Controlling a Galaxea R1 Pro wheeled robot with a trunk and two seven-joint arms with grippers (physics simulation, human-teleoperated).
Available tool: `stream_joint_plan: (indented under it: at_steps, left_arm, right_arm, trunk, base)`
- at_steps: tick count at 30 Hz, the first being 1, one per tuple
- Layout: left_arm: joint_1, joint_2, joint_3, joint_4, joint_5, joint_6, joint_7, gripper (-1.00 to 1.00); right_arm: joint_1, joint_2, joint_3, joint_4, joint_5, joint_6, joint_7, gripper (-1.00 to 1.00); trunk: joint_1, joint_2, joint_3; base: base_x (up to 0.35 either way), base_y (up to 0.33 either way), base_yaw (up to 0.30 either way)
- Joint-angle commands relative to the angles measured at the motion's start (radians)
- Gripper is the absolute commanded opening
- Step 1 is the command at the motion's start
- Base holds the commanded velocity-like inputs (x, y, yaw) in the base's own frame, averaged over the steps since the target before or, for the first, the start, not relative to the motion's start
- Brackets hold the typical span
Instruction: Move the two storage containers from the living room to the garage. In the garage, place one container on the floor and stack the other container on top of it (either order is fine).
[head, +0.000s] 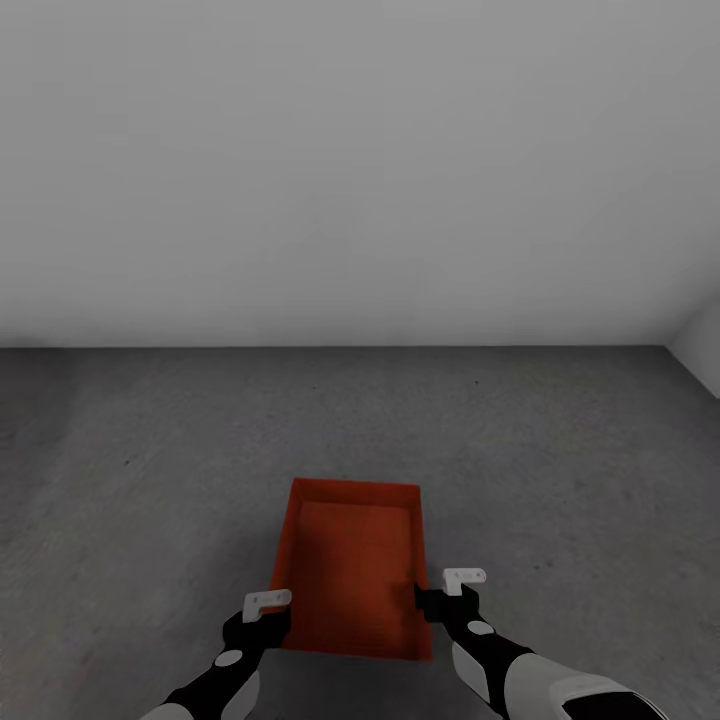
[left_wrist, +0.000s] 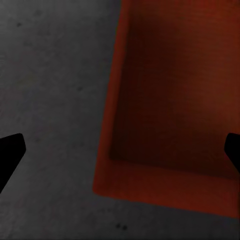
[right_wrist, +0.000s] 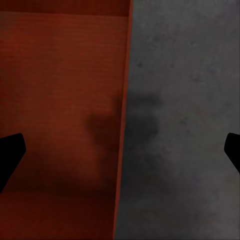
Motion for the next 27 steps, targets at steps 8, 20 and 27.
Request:
stream_joint_plan:
  at_steps: [8,20,27]
  left_arm:
    - [-0.001,0.000,-0.009,0.001,0.009,-0.004,0.005,1.00]
    - [0.000,0.002,-0.009,0.001,0.009,-0.004,0.005,1.00]
    - [0.000,0.002,-0.009,0.001,0.009,-0.004,0.005,1.00]
  right_arm:
    - [-0.001,0.000,0.009,0.001,-0.008,-0.002,-0.003,1.00]
    - [-0.001,0.000,0.009,0.001,-0.008,-0.003,-0.003,1.00]
    - [-0.001,0.000,0.008,0.001,-0.008,-0.002,-0.003,1.00]
  trunk:
    - [-0.031,0.056,0.025]
    - [-0.077,0.140,0.062]
    - [-0.104,0.189,0.084]
  base:
    - [0.000,0.000,0.000]
    - [0.000,0.000,0.000]
    - [0.000,0.000,0.000]
